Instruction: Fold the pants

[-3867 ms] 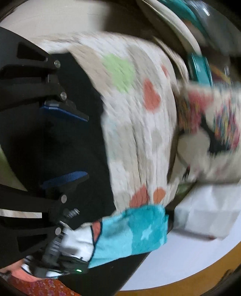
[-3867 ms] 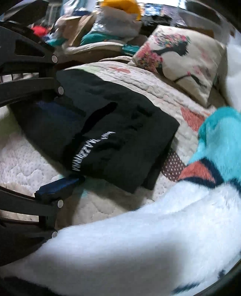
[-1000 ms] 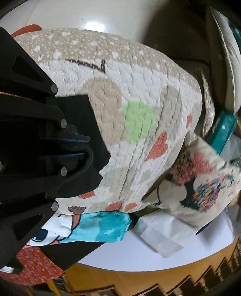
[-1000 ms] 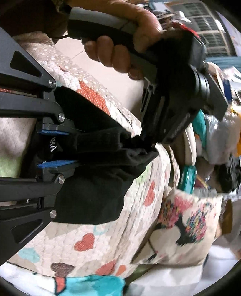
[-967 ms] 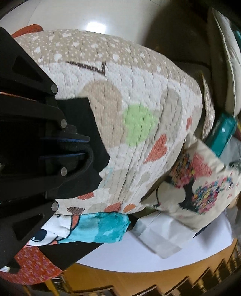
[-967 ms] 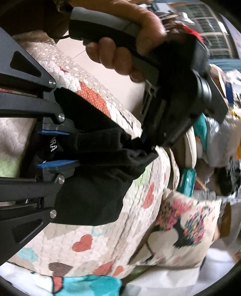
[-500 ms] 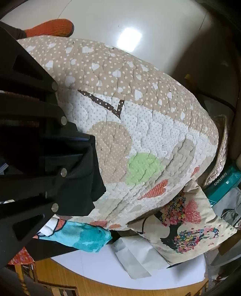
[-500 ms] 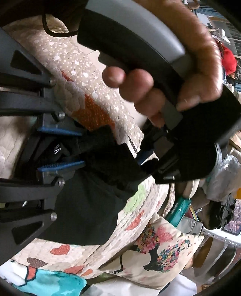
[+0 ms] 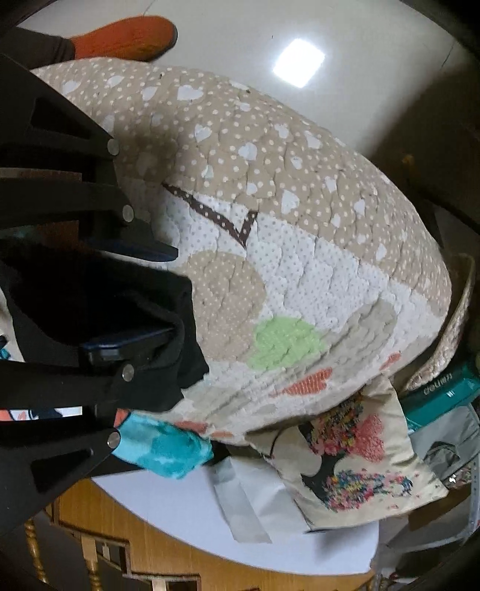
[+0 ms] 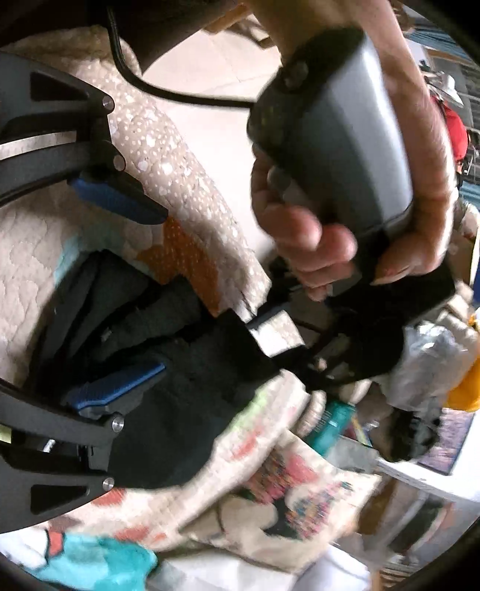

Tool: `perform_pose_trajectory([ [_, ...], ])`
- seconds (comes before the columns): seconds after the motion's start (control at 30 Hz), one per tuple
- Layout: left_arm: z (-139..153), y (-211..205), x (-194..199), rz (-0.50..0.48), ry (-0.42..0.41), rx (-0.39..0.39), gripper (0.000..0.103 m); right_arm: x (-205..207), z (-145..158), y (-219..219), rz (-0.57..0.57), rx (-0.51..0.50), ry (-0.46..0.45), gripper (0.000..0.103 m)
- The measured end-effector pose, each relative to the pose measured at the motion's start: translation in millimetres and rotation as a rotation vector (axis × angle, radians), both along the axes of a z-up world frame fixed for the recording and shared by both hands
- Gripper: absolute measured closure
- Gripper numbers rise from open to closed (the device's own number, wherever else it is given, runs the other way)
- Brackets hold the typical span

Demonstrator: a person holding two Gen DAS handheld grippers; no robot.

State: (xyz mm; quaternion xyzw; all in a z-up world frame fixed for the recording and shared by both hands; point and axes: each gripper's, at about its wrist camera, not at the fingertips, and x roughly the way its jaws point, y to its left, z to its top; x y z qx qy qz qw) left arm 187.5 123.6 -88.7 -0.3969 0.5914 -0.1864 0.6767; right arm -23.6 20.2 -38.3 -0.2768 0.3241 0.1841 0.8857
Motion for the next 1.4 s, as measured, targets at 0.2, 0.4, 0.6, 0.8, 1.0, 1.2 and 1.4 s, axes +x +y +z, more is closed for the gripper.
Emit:
perform_pose_trajectory([
  [0.2,-1,23,-1,0.087,0.029,-0.062,0.066,-42,4,13,0.091,-0.131,-0.203,0.009],
  [0.4,30,29,-6,0.124,-0.096,0.054,0.061,-61,1,11,0.148,-0.158,-0.184,0.009],
  [0.6,48,-25,-18,-0.075,-0.18,0.268,0.058,-62,7,-9,0.103,-0.147,-0.149,0.009],
  [0.8,30,-23,-35,-0.079,-0.121,0.334,0.058,-50,17,-50,-0.023,-0.102,-0.096,0.009],
  [1.0,63,-28,-89,0.025,-0.323,0.608,0.058,-25,43,-105,-0.191,0.029,-0.061,0.009],
  [1.2,91,-56,-154,0.136,-0.573,0.844,0.034,4,51,-169,-0.402,0.27,0.023,0.009],
  [1.4,106,-77,-190,0.176,-0.636,0.93,0.03,7,39,-200,-0.521,0.391,0.109,0.009],
])
